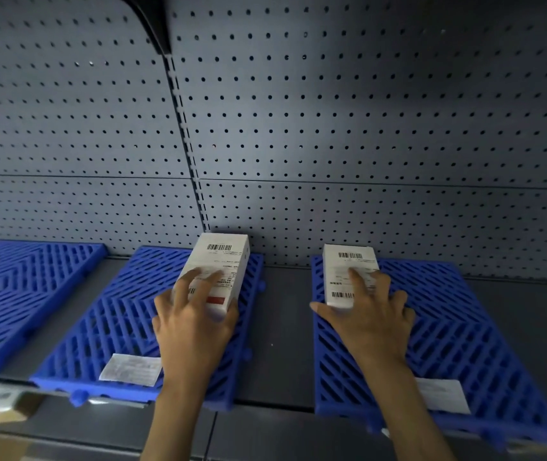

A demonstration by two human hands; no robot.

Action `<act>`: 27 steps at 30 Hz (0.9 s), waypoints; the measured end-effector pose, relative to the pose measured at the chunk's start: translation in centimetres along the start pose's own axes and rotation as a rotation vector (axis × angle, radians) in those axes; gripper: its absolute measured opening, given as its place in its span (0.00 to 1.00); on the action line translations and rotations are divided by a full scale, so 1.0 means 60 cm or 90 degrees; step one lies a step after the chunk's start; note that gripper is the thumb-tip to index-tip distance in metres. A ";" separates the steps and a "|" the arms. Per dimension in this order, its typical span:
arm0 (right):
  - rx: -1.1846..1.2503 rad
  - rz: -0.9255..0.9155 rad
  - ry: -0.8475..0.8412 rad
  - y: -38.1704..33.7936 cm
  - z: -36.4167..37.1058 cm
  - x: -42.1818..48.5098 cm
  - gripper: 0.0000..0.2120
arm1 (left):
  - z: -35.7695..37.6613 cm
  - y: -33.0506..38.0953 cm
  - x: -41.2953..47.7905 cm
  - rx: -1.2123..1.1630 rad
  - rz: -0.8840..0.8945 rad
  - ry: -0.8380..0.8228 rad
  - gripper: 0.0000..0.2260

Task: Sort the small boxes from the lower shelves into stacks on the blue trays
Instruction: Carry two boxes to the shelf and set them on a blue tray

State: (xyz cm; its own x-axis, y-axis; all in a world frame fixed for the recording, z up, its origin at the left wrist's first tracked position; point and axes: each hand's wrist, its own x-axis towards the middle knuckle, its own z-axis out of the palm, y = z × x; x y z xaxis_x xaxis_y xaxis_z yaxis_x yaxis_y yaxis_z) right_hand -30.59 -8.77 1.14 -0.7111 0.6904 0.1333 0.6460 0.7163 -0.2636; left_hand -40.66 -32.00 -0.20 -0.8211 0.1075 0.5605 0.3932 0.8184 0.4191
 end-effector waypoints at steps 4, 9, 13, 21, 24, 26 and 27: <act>0.001 0.004 0.003 -0.002 0.003 -0.001 0.53 | 0.013 -0.004 0.009 0.013 -0.006 -0.026 0.25; 0.020 -0.015 -0.016 0.006 -0.004 -0.010 0.54 | 0.018 -0.006 0.012 0.026 -0.018 -0.033 0.26; 0.024 -0.038 -0.005 0.004 -0.020 -0.038 0.52 | 0.018 -0.004 0.018 0.037 -0.007 -0.052 0.26; 0.037 -0.096 0.097 0.000 -0.041 -0.110 0.34 | 0.009 -0.007 0.026 0.090 0.061 -0.101 0.30; 0.039 -0.102 0.122 0.012 -0.046 -0.140 0.27 | -0.018 -0.009 0.011 0.063 0.104 -0.085 0.27; 0.042 -0.114 0.134 0.021 -0.045 -0.160 0.23 | -0.042 -0.009 -0.012 0.037 0.150 -0.064 0.23; 0.044 -0.124 0.140 0.025 -0.044 -0.171 0.23 | -0.053 -0.008 -0.027 0.026 0.177 -0.058 0.21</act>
State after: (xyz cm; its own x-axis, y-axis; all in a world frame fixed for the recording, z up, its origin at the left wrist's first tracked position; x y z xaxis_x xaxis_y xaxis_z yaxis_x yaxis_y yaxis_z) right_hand -21.57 -14.50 1.90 -0.7374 0.5514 0.3901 0.4778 0.8340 -0.2759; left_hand -38.23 -34.36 0.96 -0.7189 0.3792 0.5827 0.5927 0.7723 0.2286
